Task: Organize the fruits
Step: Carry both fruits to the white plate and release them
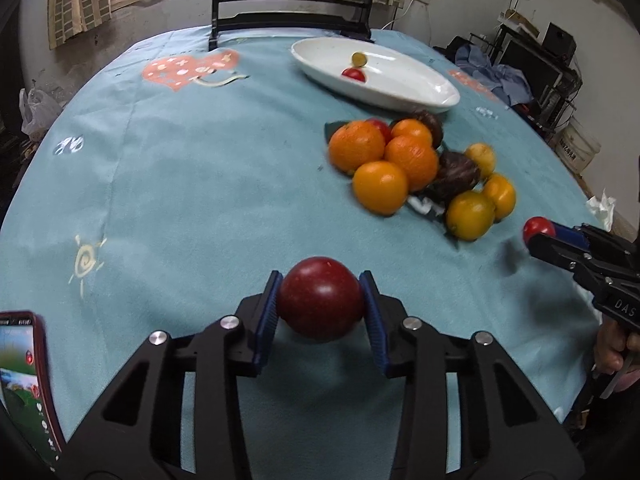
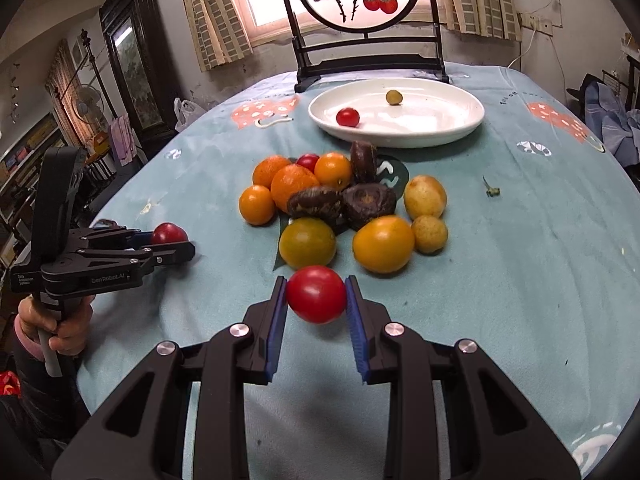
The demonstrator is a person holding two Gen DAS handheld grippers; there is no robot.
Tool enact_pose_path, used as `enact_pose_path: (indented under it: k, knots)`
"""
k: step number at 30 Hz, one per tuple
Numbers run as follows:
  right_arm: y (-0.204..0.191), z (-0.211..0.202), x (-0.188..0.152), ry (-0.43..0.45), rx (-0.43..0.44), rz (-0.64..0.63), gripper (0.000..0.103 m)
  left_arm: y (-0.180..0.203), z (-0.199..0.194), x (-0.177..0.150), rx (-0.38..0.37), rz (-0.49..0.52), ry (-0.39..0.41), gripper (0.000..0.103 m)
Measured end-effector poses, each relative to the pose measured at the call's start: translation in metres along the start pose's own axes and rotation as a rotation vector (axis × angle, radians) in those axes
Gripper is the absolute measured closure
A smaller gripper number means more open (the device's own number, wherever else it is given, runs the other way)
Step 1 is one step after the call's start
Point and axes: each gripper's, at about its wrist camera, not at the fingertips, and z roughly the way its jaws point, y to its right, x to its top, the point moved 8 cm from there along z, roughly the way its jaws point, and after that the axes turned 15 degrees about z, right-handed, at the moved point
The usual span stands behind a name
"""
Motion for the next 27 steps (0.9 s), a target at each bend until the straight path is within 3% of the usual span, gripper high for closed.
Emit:
enact_pose_path:
  k: [7, 13, 17, 22, 24, 25, 27]
  knots:
    - [0.013, 0.001, 0.088, 0.166, 0.004, 0.035, 0.073, 0.02, -0.002, 0.092, -0.024, 0.036, 0.125, 0.063]
    - [0.056, 0.063, 0.167, 0.194, -0.08, 0.119, 0.073, 0.023, 0.042, 0.174, 0.025, 0.063, 0.121, 0.063]
    - [0.078, 0.096, 0.177, 0.143, -0.112, 0.138, 0.073, 0.025, 0.083, 0.195, 0.034, 0.075, 0.067, 0.063]
    - [0.083, 0.106, 0.18, 0.121, -0.112, 0.118, 0.072, 0.025, 0.12, 0.204, 0.053, 0.093, 0.007, 0.063]
    - [0.082, 0.108, 0.181, 0.12, -0.105, 0.112, 0.065, 0.026, 0.124, 0.204, 0.064, 0.103, -0.002, 0.062]
    - [0.083, 0.107, 0.181, 0.12, -0.116, 0.111, 0.064, 0.025, 0.123, 0.205, 0.077, 0.104, -0.003, 0.06]
    - [0.087, 0.101, 0.181, 0.127, -0.13, 0.122, 0.054, 0.022, 0.115, 0.205, 0.113, 0.107, 0.009, 0.039]
